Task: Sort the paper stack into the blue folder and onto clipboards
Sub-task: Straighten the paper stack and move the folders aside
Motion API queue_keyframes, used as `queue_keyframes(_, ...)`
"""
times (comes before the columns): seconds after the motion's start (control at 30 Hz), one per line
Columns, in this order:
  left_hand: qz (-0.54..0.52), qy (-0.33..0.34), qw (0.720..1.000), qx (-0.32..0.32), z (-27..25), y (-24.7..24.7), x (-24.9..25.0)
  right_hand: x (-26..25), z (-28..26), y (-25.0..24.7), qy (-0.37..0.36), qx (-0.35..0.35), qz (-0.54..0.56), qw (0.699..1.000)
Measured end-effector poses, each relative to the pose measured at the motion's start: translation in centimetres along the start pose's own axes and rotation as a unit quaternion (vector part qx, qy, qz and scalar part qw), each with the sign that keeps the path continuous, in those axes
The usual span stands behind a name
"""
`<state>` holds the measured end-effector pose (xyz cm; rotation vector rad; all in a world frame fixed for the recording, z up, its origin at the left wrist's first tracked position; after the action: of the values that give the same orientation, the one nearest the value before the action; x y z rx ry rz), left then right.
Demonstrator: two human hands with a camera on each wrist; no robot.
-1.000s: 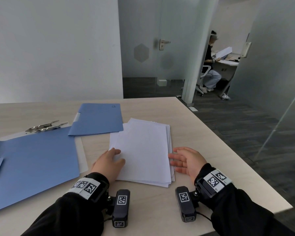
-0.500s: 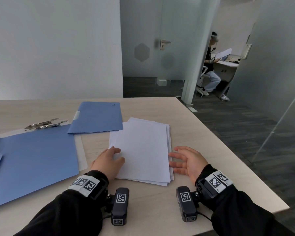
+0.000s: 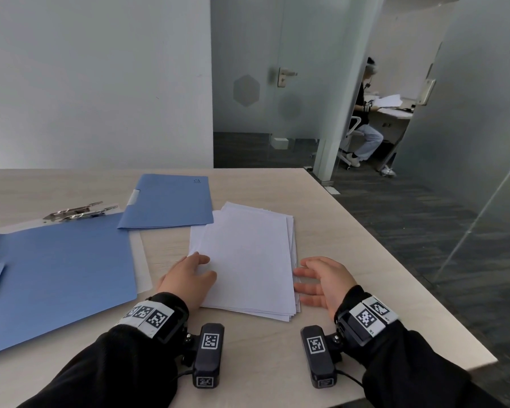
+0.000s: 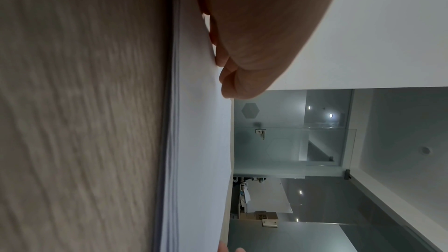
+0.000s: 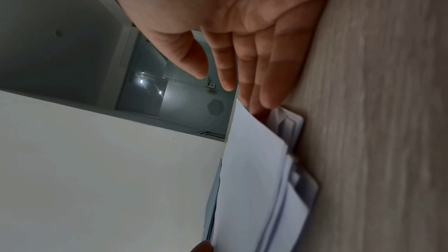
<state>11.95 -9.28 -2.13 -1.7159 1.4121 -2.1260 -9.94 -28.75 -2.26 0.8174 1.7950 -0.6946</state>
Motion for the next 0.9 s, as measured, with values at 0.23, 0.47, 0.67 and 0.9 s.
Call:
queue_keyframes(0.23,0.000,0.001,1.000,0.002,0.0,0.0,-0.1,-0.4,-0.6,-0.1,-0.011,0.005,0.015,1.000)
queue_keyframes(0.47,0.002,0.002,1.000,-0.003,0.1,0.0,-0.3,-1.1,-1.0,0.2,-0.030,0.021,0.014,0.999)
queue_keyframes(0.67,0.003,0.004,1.000,-0.004,0.1,0.0,-0.2,-0.5,-0.6,0.9,-0.006,0.017,0.103,0.995)
queue_keyframes(0.9,-0.002,0.003,1.000,-0.003,0.0,-0.1,-0.1,-0.2,-0.5,2.2,0.025,-0.007,0.095,0.995)
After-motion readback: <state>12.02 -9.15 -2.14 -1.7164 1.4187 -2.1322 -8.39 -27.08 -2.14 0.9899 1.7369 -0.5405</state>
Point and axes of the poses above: each hand's wrist, its own z-axis towards the middle knuckle, its own y-axis out of the palm, x = y × z, the point moved 9 cm from there along z, towards the middle knuckle, and after that the axes turned 6 degrees about -z, right-handed, at the moved point
